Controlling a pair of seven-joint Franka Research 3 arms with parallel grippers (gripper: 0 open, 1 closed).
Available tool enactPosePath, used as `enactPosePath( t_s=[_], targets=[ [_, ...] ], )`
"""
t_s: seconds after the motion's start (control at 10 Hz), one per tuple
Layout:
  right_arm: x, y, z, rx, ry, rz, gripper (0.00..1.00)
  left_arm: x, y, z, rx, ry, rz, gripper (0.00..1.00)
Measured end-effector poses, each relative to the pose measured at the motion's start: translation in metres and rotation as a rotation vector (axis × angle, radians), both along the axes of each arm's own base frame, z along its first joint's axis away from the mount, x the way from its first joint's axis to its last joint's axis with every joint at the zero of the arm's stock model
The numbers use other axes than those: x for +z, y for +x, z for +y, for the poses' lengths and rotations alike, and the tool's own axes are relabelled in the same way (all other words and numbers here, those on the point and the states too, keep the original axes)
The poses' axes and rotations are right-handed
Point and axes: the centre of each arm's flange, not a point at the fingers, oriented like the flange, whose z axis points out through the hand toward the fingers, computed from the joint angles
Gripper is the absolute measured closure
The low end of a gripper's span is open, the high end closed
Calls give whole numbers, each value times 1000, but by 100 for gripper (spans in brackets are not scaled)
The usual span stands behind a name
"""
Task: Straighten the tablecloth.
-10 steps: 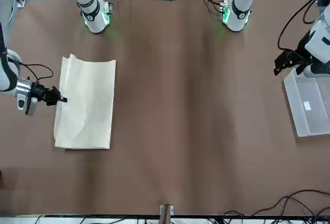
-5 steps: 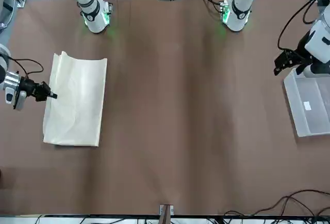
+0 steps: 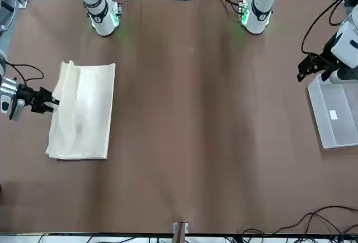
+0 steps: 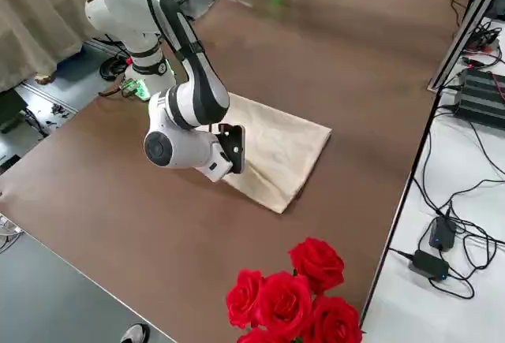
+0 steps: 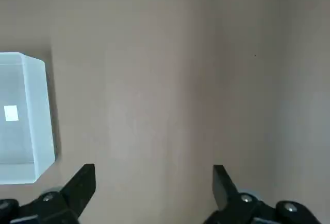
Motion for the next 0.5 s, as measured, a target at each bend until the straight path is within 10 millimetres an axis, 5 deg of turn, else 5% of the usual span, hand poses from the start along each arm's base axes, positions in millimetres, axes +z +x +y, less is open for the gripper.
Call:
enactPosePath(
  t_s=[0.1,0.5],
  targets=[
    [0,1,1,3,-1,0,6,1,0,0,-1,0,-2,0],
    [12,10,-3,31,-33,-17,0,5,0,-2,-4,0,-11,0]
  ],
)
